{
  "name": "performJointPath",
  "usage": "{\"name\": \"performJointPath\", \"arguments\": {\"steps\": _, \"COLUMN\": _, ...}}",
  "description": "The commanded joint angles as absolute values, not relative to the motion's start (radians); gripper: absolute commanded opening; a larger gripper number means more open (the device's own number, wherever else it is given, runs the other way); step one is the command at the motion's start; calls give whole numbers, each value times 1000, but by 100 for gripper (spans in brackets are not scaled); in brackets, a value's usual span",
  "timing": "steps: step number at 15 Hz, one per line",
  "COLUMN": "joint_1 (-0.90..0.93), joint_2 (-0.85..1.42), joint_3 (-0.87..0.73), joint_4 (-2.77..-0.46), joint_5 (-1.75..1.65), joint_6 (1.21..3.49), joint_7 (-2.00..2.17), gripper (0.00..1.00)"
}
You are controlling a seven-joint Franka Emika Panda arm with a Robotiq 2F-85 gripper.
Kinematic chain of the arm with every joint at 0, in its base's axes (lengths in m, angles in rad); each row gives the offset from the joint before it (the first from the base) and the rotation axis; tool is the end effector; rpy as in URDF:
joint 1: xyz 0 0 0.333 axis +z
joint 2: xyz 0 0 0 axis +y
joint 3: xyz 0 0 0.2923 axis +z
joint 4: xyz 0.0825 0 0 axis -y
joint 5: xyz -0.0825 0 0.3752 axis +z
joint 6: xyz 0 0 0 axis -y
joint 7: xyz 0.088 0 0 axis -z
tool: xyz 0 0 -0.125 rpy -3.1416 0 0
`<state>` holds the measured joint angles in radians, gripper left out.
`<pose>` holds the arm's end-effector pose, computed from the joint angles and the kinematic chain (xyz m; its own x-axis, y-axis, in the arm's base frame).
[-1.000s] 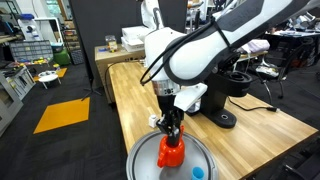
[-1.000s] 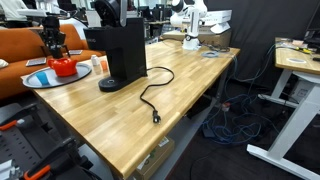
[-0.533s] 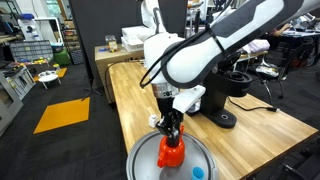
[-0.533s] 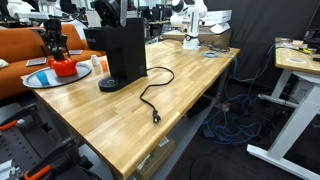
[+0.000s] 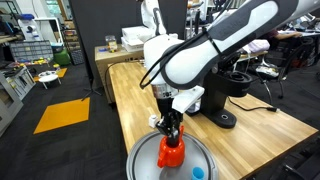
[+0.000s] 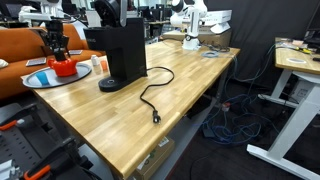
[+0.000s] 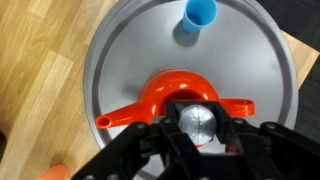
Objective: Put the black pepper shaker in the orange teapot
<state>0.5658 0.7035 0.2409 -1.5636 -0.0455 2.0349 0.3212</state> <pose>0.4639 0.4582 0.1939 0.8628 0.4462 -0.2376 0.4487 -0.8924 -0.0467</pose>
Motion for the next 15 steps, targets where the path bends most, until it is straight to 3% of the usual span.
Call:
{"name": "performJointPath", "arguments": {"steps": 1, "joint_1": 566, "joint_2": 721, "joint_3": 237, "joint_4": -1535, "joint_5": -41, "joint_6": 1999, "joint_7": 302, "gripper": 14}}
{"name": "performJointPath", "arguments": {"steps": 15, "joint_1": 570, "joint_2": 754, "joint_3": 242, "joint_4": -1533, "joint_5": -35, "joint_6": 2006, "joint_7": 288, "gripper": 14}}
